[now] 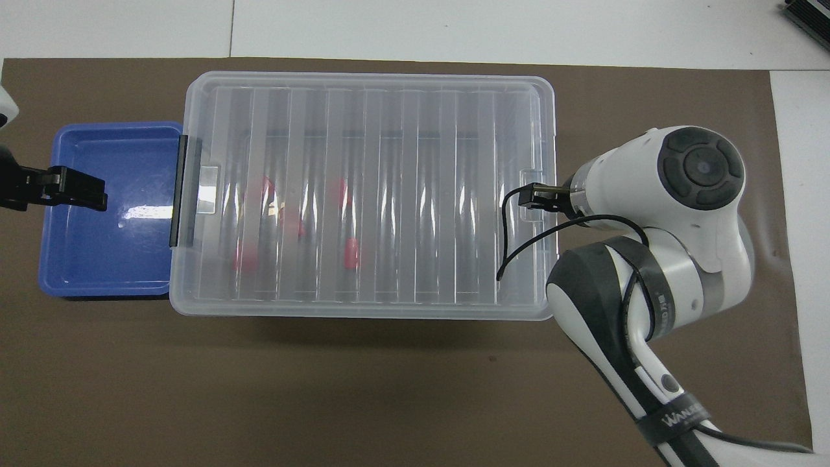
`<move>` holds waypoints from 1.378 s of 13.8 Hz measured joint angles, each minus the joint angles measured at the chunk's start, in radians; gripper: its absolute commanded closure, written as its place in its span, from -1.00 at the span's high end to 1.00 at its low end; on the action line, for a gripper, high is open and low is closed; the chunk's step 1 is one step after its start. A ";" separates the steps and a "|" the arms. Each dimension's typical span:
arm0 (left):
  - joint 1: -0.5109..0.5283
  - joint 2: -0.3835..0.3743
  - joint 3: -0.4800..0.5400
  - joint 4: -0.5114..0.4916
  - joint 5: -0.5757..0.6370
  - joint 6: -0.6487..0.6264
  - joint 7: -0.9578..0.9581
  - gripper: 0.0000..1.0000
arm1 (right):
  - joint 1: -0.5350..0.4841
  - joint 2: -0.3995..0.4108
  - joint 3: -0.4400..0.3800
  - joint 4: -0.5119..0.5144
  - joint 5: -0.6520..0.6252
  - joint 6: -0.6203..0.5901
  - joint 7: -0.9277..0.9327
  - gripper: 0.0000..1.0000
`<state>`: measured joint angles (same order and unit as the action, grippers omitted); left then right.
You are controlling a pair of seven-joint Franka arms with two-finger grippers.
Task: Place red block in blue tray from box
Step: 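Slide the clear lid away from the left gripper with the right gripper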
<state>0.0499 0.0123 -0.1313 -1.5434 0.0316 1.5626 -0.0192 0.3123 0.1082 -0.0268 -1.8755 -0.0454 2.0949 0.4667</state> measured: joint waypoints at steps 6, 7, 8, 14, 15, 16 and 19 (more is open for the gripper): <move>0.000 0.000 0.000 0.000 0.000 0.000 0.000 1.00 | -0.090 -0.028 0.000 -0.036 -0.009 -0.014 -0.169 0.17; 0.000 0.000 0.000 0.000 0.000 0.000 0.000 1.00 | -0.113 -0.031 -0.001 -0.038 -0.009 -0.014 -0.217 0.17; 0.000 0.000 0.000 0.000 0.000 0.000 0.000 1.00 | -0.134 -0.032 -0.001 -0.039 -0.009 -0.014 -0.257 0.17; 0.000 -0.004 -0.001 0.000 0.000 -0.047 -0.002 1.00 | -0.239 -0.033 -0.001 -0.040 -0.009 -0.014 -0.482 0.18; 0.000 -0.006 0.000 -0.001 0.000 -0.049 -0.014 1.00 | -0.259 -0.033 -0.001 -0.040 -0.009 -0.014 -0.513 0.18; 0.001 -0.009 0.001 -0.005 0.000 -0.047 -0.044 1.00 | -0.275 -0.033 -0.001 -0.040 -0.009 -0.014 -0.537 0.18; 0.054 -0.053 0.002 -0.137 0.000 0.088 -0.042 1.00 | -0.308 -0.033 -0.001 -0.042 -0.009 -0.014 -0.592 0.18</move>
<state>0.1039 -0.0407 -0.1288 -1.6807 0.0316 1.6504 -0.0615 0.0045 0.0749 -0.0282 -1.9171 -0.0547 2.0812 -0.1257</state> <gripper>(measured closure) 0.000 0.410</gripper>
